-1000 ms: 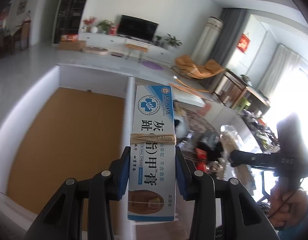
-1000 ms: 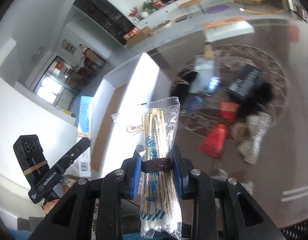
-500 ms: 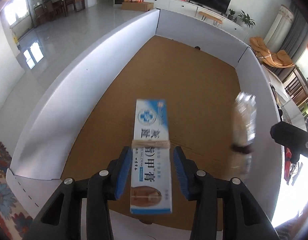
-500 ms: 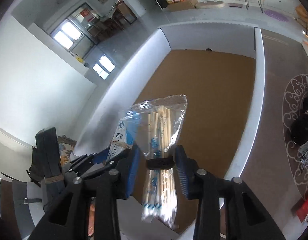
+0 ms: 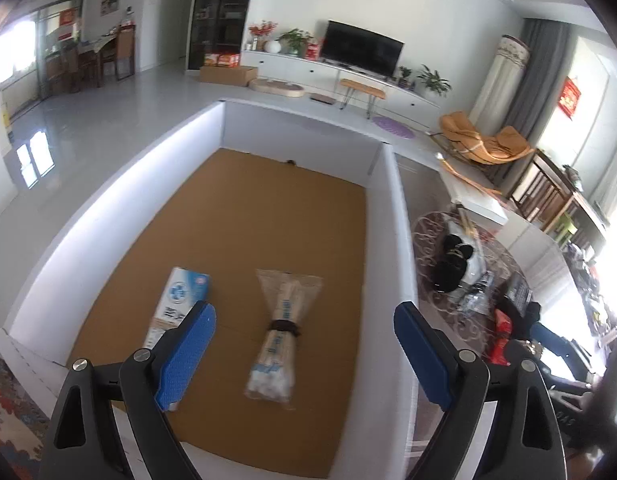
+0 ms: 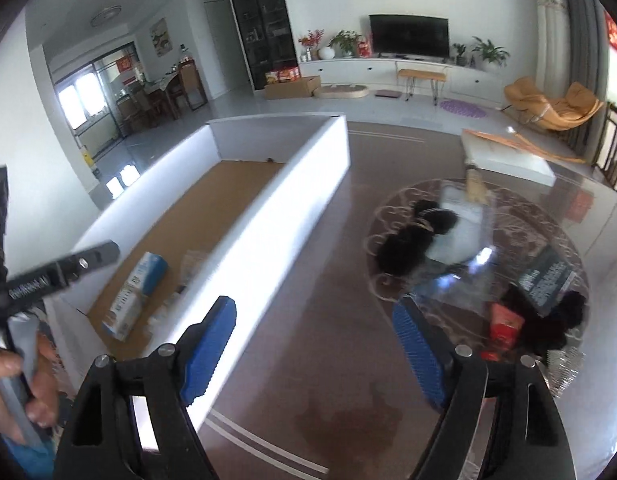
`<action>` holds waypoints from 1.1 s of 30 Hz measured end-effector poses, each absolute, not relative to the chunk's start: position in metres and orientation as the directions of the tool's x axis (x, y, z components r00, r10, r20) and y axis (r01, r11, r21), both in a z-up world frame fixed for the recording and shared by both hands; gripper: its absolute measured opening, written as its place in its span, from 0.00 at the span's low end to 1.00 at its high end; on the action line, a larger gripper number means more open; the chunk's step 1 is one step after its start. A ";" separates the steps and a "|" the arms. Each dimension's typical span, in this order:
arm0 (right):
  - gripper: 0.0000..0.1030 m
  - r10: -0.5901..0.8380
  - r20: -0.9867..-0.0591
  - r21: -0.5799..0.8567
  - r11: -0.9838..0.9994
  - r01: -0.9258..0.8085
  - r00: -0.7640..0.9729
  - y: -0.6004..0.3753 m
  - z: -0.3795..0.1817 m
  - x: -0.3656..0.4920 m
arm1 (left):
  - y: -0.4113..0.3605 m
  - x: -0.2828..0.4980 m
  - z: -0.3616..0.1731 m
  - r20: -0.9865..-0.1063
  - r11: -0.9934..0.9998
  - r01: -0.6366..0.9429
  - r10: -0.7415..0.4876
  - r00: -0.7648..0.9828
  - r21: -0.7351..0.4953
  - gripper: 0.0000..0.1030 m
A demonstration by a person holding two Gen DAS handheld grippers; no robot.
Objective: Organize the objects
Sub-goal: 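Return both tools from the bin to the table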
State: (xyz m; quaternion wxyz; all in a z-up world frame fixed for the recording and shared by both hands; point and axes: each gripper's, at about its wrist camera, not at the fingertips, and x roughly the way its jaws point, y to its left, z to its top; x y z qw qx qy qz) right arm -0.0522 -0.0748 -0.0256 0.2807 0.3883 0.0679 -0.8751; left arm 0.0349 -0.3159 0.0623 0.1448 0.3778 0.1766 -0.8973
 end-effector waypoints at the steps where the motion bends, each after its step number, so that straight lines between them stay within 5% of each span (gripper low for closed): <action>1: 0.79 -0.417 -0.716 0.086 -0.849 0.522 -0.560 -0.056 -0.030 -0.051 | -0.298 0.036 0.066 -0.721 -0.908 0.360 -0.102 -0.686 -0.214 0.88; 8: 0.84 -0.199 -0.708 0.010 -0.962 0.273 -0.677 0.077 -0.068 -0.041 | -0.181 0.028 0.093 -0.677 -0.973 0.079 0.093 -0.731 -0.219 0.89; 14: 0.84 -0.083 -0.703 0.032 -0.996 0.085 -0.707 0.152 -0.087 -0.037 | -0.096 0.011 0.066 -0.733 -0.982 -0.069 0.176 -0.658 -0.173 0.90; 22: 0.84 -0.064 -0.715 0.023 -0.997 0.067 -0.697 0.171 -0.100 -0.034 | -0.060 -0.004 0.001 -0.823 -0.988 -0.078 0.156 -0.546 -0.136 0.90; 33: 0.84 -0.051 -0.732 0.002 -0.997 0.073 -0.680 0.160 -0.110 -0.036 | -0.087 -0.012 -0.019 -0.837 -0.990 0.001 0.118 -0.534 -0.141 0.90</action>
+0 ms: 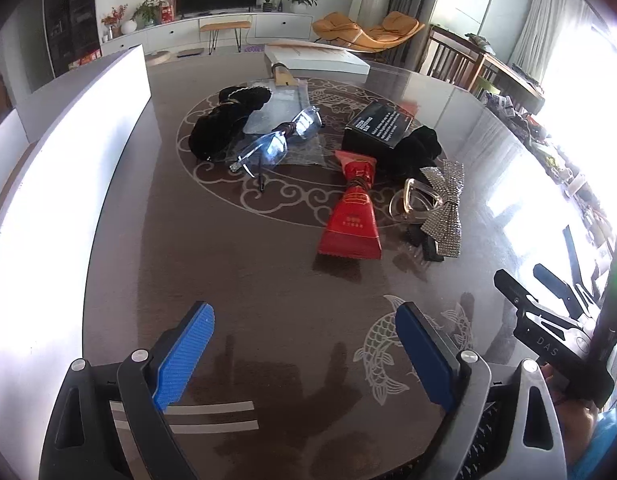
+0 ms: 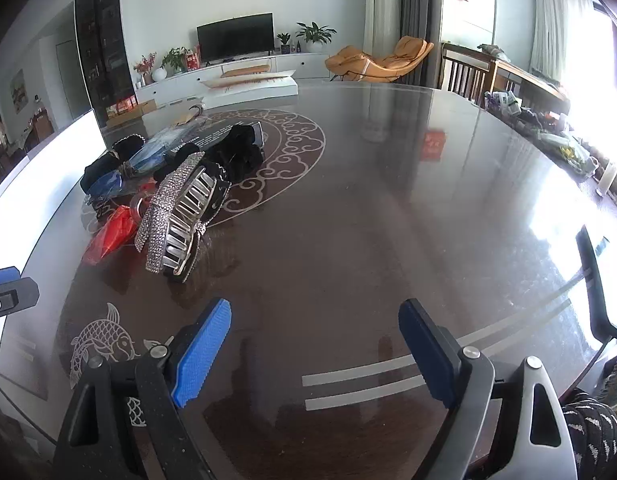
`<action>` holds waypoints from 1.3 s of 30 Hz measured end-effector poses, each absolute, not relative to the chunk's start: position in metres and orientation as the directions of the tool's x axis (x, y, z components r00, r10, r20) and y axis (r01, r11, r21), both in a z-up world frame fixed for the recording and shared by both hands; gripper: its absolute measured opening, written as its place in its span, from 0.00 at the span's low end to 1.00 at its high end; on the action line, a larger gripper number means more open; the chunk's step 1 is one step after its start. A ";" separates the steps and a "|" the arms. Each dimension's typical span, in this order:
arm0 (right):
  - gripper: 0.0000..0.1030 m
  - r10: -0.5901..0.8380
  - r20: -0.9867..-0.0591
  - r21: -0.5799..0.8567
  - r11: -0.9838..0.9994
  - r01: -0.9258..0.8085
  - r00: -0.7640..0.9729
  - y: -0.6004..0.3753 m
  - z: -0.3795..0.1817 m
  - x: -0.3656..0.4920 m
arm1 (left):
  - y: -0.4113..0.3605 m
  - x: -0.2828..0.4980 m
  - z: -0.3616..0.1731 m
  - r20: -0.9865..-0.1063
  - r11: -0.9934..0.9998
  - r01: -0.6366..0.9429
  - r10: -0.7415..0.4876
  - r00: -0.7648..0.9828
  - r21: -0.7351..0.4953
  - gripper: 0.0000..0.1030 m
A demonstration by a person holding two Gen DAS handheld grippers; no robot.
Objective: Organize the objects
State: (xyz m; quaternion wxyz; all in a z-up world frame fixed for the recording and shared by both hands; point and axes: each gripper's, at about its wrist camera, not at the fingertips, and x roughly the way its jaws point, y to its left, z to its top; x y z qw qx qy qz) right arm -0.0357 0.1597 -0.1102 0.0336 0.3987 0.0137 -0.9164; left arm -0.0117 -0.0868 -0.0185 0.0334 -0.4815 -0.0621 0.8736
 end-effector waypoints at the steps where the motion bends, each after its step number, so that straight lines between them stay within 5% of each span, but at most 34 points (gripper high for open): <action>1: 0.84 -0.049 -0.732 -0.002 -0.997 0.073 -0.679 0.159 -0.110 -0.035 | -0.089 -0.012 -0.020 -0.838 -0.989 0.005 0.122 -0.533 -0.147 0.90; 20: 0.85 -0.076 -0.769 0.074 -0.997 0.030 -0.635 0.177 -0.117 -0.036 | -0.083 -0.012 -0.054 -0.868 -0.996 -0.015 0.086 -0.488 -0.090 0.90; 29: 0.85 -0.365 -0.753 0.318 -0.930 0.184 -0.547 0.119 -0.098 -0.070 | -0.084 -0.007 -0.062 -0.864 -1.000 -0.023 0.008 -0.503 0.004 1.00; 34: 0.84 -0.326 -0.809 0.240 -0.943 0.231 -0.489 0.074 -0.112 -0.117 | -0.083 -0.007 -0.062 -0.865 -1.000 -0.022 0.006 -0.502 0.006 1.00; 36: 0.70 -0.300 -0.799 0.202 -0.950 0.238 -0.520 0.072 -0.112 -0.125 | -0.083 -0.008 -0.062 -0.866 -1.000 -0.029 0.009 -0.500 0.006 1.00; 39: 0.64 -0.315 -0.793 0.221 -0.946 0.237 -0.521 0.087 -0.109 -0.126 | -0.082 -0.009 -0.062 -0.864 -0.999 -0.038 0.014 -0.504 0.006 1.00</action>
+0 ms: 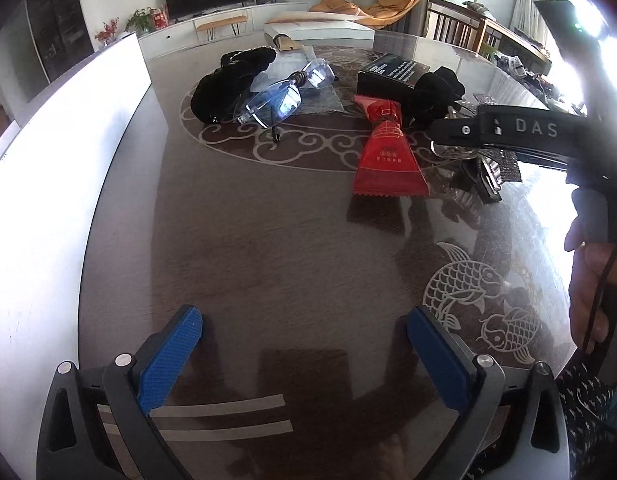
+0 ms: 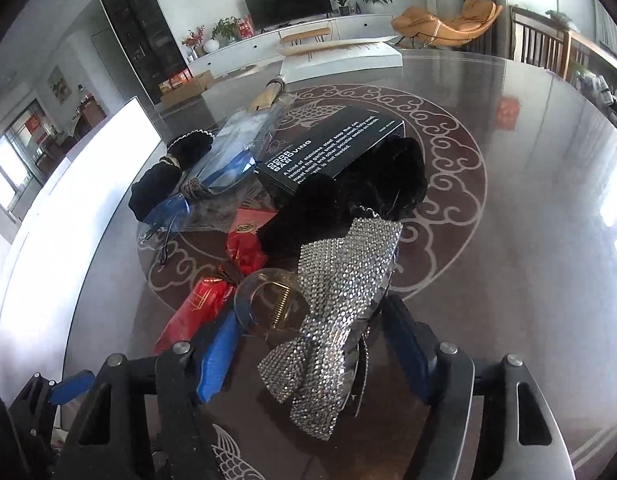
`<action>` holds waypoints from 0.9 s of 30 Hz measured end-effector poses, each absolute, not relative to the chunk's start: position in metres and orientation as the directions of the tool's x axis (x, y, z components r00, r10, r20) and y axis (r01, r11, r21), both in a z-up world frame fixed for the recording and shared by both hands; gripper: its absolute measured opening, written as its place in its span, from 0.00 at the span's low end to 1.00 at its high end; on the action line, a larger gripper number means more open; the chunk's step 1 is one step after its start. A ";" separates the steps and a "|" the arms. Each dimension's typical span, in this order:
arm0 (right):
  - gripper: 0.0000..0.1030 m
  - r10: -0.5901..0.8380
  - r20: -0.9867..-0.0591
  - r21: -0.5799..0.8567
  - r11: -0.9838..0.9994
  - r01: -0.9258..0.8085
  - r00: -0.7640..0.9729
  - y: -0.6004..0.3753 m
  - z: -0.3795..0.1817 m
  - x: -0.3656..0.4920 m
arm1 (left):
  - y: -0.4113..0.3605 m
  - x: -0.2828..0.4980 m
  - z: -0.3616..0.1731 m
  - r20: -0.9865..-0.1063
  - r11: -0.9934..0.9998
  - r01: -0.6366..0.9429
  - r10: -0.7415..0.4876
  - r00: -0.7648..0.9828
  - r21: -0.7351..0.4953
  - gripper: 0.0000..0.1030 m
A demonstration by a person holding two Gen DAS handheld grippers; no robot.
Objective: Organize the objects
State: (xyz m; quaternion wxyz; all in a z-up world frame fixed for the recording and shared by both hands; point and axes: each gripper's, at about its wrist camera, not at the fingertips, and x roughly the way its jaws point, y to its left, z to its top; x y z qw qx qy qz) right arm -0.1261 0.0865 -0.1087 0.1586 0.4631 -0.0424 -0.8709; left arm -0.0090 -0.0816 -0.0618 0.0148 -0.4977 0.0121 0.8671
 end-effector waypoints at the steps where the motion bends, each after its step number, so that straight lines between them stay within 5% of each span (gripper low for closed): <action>1: 0.64 -0.306 -0.796 0.212 -0.949 0.233 -0.523 0.093 -0.108 -0.123 | -0.081 -0.010 -0.062 -0.862 -0.999 -0.040 0.015 -0.506 0.006 1.00; 8: 0.67 -0.252 -0.806 0.145 -0.961 0.235 -0.535 0.147 -0.112 -0.091 | -0.061 -0.031 -0.062 -0.873 -0.993 -0.114 0.052 -0.486 0.005 1.00; 12: 0.87 -0.237 -0.781 0.146 -0.969 0.200 -0.577 0.168 -0.118 -0.072 | -0.048 -0.056 -0.061 -0.873 -0.990 -0.139 0.064 -0.483 0.005 1.00; 27: 0.93 -0.198 -0.772 0.094 -0.976 0.199 -0.604 0.167 -0.121 -0.064 | -0.034 -0.095 -0.062 -0.865 -0.990 -0.140 0.067 -0.497 0.004 1.00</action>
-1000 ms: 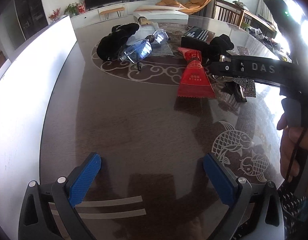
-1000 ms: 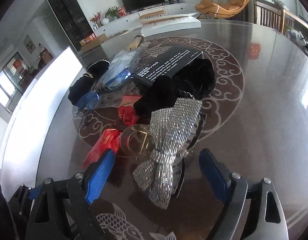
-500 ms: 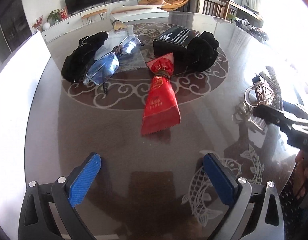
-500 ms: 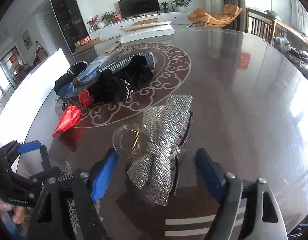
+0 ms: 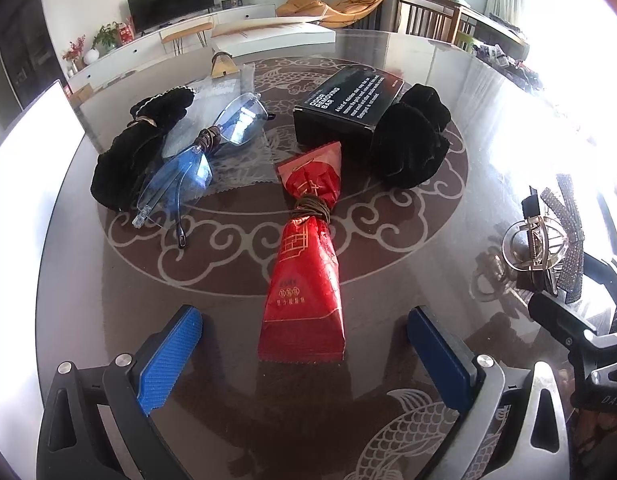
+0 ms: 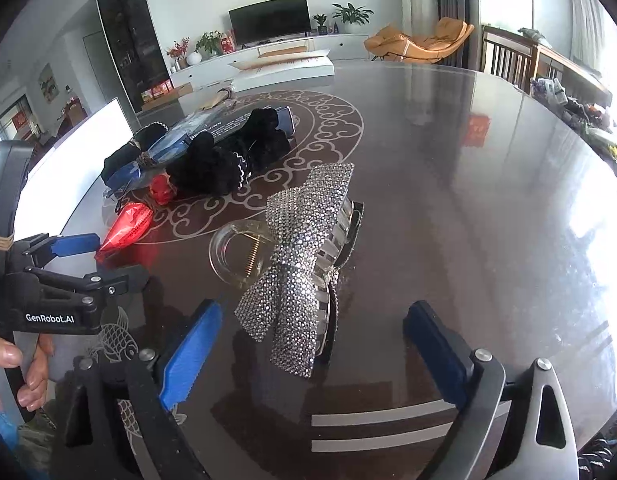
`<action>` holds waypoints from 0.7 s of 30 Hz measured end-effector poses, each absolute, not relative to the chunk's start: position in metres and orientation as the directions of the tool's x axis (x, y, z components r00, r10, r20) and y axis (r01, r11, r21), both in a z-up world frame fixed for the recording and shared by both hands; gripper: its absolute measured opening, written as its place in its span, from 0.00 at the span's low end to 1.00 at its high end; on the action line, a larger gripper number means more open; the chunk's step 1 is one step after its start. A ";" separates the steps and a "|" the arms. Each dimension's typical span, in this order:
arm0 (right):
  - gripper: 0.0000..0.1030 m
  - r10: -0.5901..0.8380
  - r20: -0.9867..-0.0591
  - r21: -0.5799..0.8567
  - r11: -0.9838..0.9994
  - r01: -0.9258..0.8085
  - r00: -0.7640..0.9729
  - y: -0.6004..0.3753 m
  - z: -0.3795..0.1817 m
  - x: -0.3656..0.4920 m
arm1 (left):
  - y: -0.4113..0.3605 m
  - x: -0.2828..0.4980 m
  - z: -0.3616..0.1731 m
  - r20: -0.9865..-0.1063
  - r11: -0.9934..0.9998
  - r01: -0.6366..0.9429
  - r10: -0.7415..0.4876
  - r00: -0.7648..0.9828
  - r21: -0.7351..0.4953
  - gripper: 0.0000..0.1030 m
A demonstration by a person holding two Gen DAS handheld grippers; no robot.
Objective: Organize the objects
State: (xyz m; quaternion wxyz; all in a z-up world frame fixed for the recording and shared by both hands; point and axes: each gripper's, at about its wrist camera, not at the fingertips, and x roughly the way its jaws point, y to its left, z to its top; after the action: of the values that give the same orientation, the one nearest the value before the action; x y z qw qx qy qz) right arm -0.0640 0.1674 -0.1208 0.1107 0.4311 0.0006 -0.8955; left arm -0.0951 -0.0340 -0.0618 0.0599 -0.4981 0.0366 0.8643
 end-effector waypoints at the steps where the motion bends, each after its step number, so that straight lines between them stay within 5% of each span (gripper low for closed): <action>1: 0.94 -0.191 -0.773 0.083 -0.976 0.202 -0.605 0.166 -0.121 -0.064 | -0.034 -0.097 -0.062 -0.865 -0.989 -0.145 0.070 -0.498 0.004 1.00; 21: 1.00 -0.127 -0.768 -0.013 -0.977 0.214 -0.627 0.155 -0.130 -0.055 | -0.015 -0.136 -0.061 -0.856 -0.982 -0.191 0.095 -0.508 0.004 1.00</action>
State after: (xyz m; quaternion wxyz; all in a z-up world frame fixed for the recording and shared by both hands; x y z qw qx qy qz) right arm -0.0549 0.1546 -0.1297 0.0946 0.4213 0.0514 -0.9005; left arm -0.1356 -0.0154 -0.0612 0.0824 -0.4891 0.0488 0.8670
